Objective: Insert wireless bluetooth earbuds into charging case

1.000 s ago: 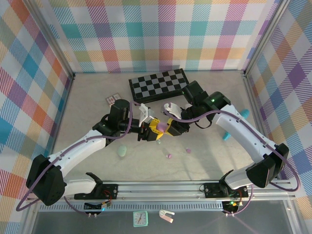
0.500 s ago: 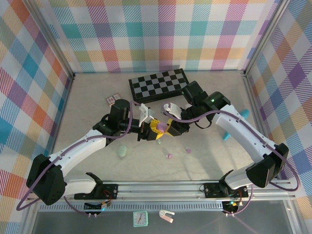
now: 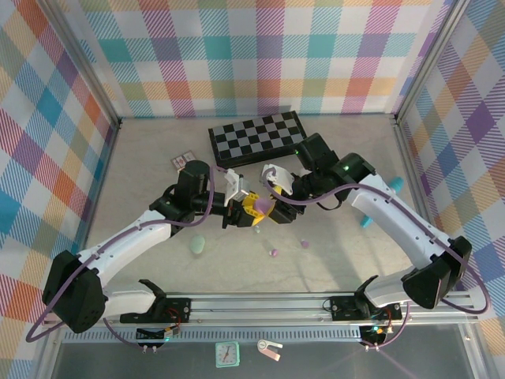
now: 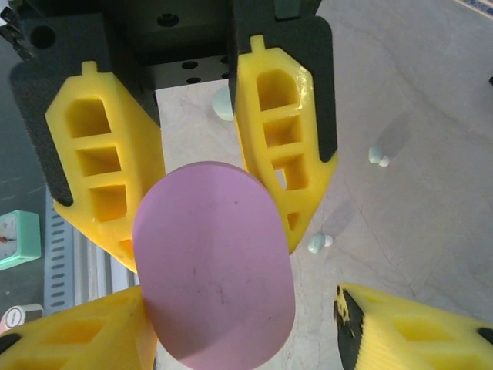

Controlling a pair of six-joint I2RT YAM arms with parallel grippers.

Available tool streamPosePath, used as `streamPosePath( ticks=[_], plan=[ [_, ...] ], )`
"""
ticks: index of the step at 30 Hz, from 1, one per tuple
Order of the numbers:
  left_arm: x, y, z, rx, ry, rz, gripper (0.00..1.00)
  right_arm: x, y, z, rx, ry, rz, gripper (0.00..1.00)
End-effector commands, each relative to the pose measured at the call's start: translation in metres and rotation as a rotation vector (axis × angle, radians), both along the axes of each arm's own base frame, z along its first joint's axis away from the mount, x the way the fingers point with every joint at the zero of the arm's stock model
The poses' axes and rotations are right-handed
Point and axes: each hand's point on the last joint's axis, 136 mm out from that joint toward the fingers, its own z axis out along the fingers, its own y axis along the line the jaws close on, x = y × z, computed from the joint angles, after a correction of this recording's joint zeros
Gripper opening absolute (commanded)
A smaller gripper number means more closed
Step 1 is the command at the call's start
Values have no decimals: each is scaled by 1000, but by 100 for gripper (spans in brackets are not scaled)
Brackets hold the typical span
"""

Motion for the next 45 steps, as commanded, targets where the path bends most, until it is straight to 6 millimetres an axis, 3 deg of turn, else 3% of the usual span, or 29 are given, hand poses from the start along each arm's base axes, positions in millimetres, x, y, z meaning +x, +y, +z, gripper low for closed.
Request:
streamPosePath(
  ticks=[1, 16, 23, 29, 32, 35, 39, 42, 45],
  plan=[
    [-23, 0, 20, -57, -60, -98, 25, 25, 1, 22, 69, -119, -72, 62],
    [-22, 1, 19, -50, -69, -82, 25, 30, -10, 41, 142, -133, -152, 70],
    [-18, 2, 17, -40, -75, -53, 25, 6, -9, 61, 267, -139, -72, 80],
    [-14, 1, 16, -36, -74, -35, 25, -7, -18, 81, 399, -176, -77, 99],
    [-11, 1, 15, -33, -78, -16, 25, 0, -29, 89, 459, -176, -162, 99],
    [-9, 1, 15, -38, -81, -4, 25, 24, -48, 89, 496, -139, -342, 99],
    [-7, 2, 16, -52, -77, 21, 25, 58, -83, 72, 542, 23, -647, 99],
    [-6, 4, 15, -52, -80, 38, 25, 74, -113, 42, 506, 84, -867, 98],
    [-6, 6, 15, -52, -84, 48, 25, 80, -138, 0, 391, 176, -1067, 95]
  ],
)
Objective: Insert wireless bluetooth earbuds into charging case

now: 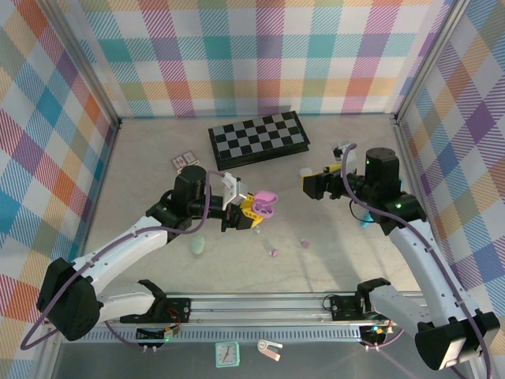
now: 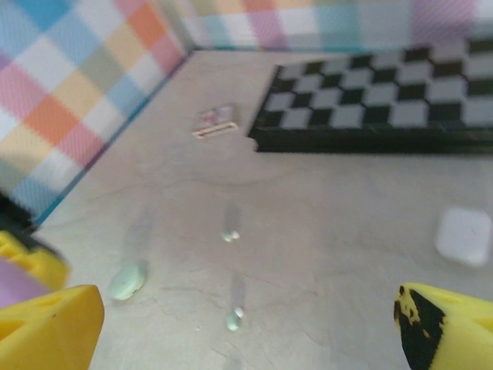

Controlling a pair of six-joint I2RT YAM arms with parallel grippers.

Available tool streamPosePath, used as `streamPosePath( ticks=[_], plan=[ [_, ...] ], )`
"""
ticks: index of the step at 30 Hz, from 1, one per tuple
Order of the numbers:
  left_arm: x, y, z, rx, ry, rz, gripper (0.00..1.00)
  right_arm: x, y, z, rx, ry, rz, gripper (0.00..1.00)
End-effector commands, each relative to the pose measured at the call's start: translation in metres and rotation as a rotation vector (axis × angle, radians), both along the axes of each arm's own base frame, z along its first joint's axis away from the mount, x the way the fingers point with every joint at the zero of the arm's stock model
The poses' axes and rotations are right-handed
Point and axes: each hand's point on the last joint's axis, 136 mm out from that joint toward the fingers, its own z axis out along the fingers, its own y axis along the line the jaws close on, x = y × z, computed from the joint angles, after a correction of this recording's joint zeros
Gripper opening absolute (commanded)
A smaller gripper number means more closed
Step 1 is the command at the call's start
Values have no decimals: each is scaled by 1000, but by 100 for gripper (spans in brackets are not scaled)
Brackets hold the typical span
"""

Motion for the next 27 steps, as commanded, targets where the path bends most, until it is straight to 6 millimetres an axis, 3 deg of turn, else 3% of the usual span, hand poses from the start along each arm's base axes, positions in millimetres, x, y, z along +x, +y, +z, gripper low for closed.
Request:
streamPosePath(
  ticks=[1, 8, 11, 14, 18, 21, 27],
  plan=[
    [-2, 2, 15, -43, -57, 7, 25, 6, -28, -37, -8, 204, -228, 93],
    [4, 0, 15, -55, -62, 19, 25, -23, -30, -141, 134, 691, -439, 86],
    [5, 0, 13, -59, -62, 20, 25, -38, -24, -176, 217, 843, -488, 81],
    [6, -1, 12, -58, -56, 18, 25, -49, -22, -196, 279, 934, -531, 75],
    [7, 0, 12, -60, -56, 19, 25, -58, -15, -209, 341, 1011, -536, 68],
    [8, 0, 12, -62, -56, 21, 25, -63, -7, -219, 348, 1067, -518, 57],
    [8, 0, 12, -62, -54, 22, 25, -69, 5, -235, 319, 1124, -510, 52]
  ],
)
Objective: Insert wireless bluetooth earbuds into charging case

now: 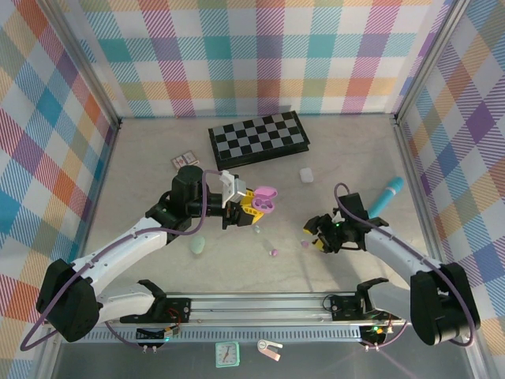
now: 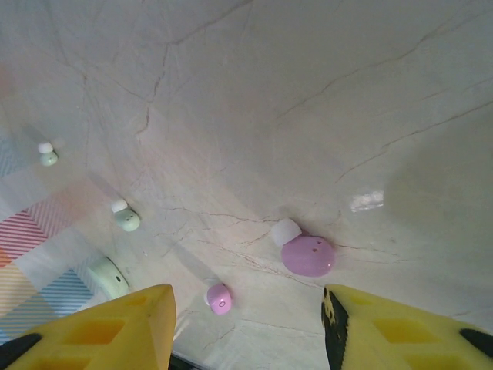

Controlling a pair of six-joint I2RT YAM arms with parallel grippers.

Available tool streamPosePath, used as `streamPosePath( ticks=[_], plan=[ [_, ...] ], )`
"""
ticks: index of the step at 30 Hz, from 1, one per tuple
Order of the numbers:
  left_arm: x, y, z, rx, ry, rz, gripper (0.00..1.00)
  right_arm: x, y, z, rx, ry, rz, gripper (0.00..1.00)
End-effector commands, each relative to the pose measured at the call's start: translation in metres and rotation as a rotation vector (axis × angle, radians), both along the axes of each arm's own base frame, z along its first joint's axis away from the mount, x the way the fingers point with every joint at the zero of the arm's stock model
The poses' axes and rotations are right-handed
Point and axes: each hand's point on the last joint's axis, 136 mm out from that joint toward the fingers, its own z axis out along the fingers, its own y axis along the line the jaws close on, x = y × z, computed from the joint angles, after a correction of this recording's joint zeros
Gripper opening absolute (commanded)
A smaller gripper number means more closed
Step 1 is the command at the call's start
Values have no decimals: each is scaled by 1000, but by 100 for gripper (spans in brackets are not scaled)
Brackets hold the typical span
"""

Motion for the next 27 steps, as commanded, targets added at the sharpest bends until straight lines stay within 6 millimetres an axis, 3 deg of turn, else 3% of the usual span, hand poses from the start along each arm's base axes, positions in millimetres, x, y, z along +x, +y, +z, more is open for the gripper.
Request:
streamPosePath(
  ticks=[1, 12, 27],
  plan=[
    [0, 1, 1, -17, -10, -9, 25, 0, 10, -5, 39, 27, -12, 52],
    [1, 1, 1, -16, -8, -11, 25, 0, 9, -21, 13, 73, -30, 55],
    [-1, 1, 2, -15, -9, -18, 25, 21, 22, -17, 55, 37, -3, 48]
  ],
)
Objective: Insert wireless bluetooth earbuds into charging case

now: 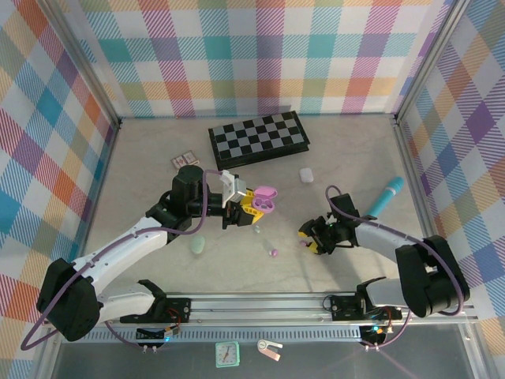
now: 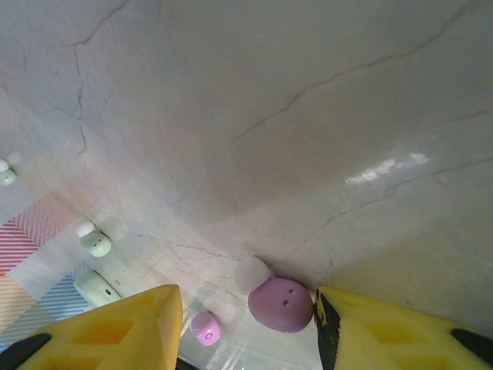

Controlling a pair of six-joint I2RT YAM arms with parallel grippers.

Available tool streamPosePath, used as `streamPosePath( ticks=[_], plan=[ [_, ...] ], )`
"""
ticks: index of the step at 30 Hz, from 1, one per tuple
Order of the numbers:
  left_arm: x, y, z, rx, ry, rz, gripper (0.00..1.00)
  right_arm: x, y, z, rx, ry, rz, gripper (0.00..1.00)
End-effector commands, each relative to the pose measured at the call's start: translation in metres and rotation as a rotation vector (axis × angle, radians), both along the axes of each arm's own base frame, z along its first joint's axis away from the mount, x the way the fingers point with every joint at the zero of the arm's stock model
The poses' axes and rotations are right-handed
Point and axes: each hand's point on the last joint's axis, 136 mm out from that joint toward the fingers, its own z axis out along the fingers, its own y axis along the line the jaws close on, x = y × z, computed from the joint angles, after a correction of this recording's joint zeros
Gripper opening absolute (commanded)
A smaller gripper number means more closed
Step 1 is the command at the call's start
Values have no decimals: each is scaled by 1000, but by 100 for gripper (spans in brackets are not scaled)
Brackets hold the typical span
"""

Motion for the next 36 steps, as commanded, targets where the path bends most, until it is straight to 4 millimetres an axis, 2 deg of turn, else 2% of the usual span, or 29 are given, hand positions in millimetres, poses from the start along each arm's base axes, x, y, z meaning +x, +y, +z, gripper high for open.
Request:
streamPosePath(
  ticks=[1, 9, 18, 22, 30, 36],
  plan=[
    [-3, 1, 3, -16, -13, -22, 25, 21, 10, 11, 31, -72, 12, 48],
    [-3, 2, 2, -11, -15, -18, 25, 31, 13, 15, 26, -96, 16, 44],
    [-2, 1, 3, -12, -16, -19, 25, 36, 1, 24, -32, -149, -19, 37],
    [-2, 1, 3, -12, -15, -19, 25, 38, -1, 28, -48, -174, -21, 37],
    [-3, 1, 2, -11, -13, -23, 25, 27, -13, 27, -105, -169, -18, 41],
    [-3, 0, 2, -11, -7, -32, 25, 20, -5, 19, -38, -117, -45, 42]
  ],
)
